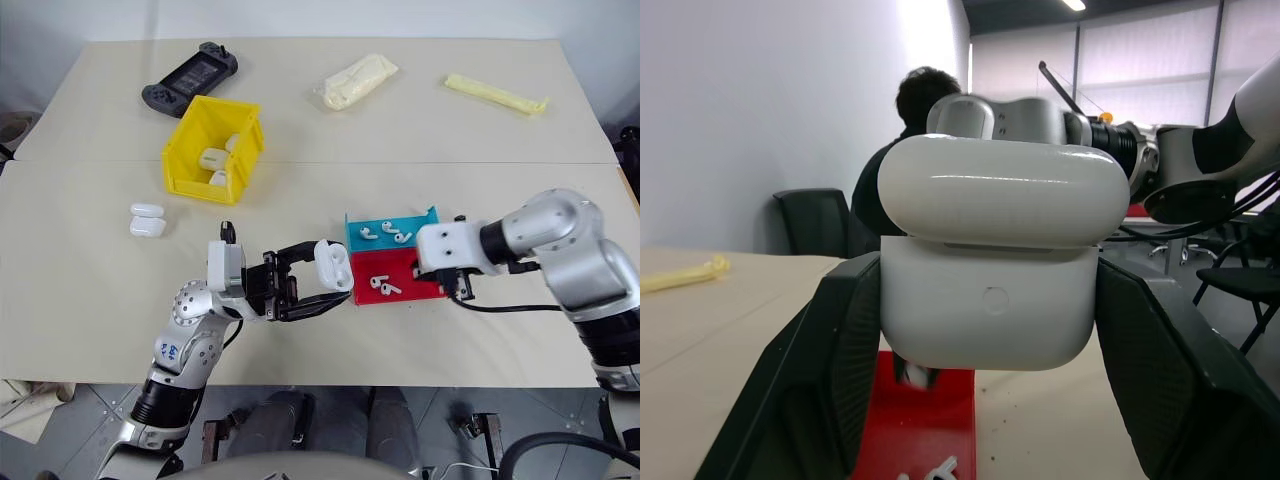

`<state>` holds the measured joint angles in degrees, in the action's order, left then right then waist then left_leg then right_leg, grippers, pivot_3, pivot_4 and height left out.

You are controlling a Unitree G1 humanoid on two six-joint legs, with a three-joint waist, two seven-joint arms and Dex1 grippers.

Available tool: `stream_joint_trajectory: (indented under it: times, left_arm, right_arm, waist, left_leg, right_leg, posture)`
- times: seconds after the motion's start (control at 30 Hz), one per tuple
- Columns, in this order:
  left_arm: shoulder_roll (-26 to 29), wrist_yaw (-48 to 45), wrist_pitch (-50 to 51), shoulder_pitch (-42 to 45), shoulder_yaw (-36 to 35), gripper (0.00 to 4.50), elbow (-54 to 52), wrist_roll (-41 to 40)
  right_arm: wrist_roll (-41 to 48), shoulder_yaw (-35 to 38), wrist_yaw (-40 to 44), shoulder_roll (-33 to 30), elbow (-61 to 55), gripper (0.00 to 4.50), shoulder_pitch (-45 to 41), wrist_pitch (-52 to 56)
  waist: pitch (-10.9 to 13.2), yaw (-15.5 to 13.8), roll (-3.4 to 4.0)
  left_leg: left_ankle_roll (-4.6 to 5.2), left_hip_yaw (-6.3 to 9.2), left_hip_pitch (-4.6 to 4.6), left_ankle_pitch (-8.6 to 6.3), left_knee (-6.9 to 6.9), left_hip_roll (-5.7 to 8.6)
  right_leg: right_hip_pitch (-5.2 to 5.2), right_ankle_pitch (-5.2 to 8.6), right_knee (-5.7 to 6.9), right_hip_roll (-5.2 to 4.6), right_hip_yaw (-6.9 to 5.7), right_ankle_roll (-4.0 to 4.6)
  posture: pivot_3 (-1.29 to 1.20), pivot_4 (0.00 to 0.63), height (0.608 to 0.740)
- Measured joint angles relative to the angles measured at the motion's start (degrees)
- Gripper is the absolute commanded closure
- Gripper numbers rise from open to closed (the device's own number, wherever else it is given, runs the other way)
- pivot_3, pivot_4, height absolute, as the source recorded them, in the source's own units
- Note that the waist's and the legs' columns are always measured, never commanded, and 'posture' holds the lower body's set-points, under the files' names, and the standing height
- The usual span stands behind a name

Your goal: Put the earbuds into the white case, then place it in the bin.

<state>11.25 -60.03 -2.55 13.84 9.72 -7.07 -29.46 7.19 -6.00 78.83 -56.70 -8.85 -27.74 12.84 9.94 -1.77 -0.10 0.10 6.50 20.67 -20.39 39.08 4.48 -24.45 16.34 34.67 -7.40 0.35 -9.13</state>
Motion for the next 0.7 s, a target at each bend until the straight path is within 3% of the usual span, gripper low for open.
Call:
stream_joint_trajectory:
  times: [0.13, 0.33, 0.47, 0.7]
  left_arm:
    - [0.0, -3.2, -1.1, 1.3, -1.6, 1.70, 3.6, -1.6]
    - [0.1, -6.2, 0.7, 4.8, -1.4, 1.70, 5.8, -2.0]
    - [0.3, -6.4, 2.1, 6.0, -2.0, 1.70, 5.8, -2.6]
    - [0.3, -6.0, 4.5, 6.7, -2.8, 1.70, 5.6, -3.9]
  right_arm:
    - [7.6, 7.6, -5.7, 6.1, -3.6, 4.06, 7.3, 2.4]
    - [23.6, 15.6, -21.7, 24.1, -15.1, 4.06, 12.0, 8.5]
    - [29.5, 15.7, -30.5, 32.9, -19.9, 4.06, 13.8, 9.0]
    - [34.1, 13.9, -37.5, 38.6, -23.0, 4.06, 15.7, 8.9]
  waist:
    - [0.0, 0.2, 0.00]
    - [0.0, 0.3, 0.05]
    - [0.0, 0.3, 0.05]
    - [0.0, 0.4, 0.05]
  left_leg:
    - [0.00, -0.05, 0.00, 0.00, 0.01, -0.01]
    - [-0.08, 0.02, -0.02, 0.02, -0.02, -0.07]
    - [-0.07, 0.03, -0.01, 0.02, 0.02, -0.01]
    - [-0.08, 0.03, -0.02, 0.02, 0.00, -0.05]
  right_leg:
    - [-0.04, 0.00, 0.05, 0.01, 0.03, 0.00]
    - [-0.07, -0.01, 0.13, 0.08, 0.04, 0.04]
    - [-0.06, -0.01, 0.17, 0.03, 0.05, 0.04]
    - [-0.09, -0.01, 0.21, 0.09, 0.05, 0.05]
  posture:
    - [0.00, 0.150, 0.740]
    - [0.00, 0.150, 0.740]
    - [0.00, 0.150, 0.740]
    - [0.00, 0.150, 0.740]
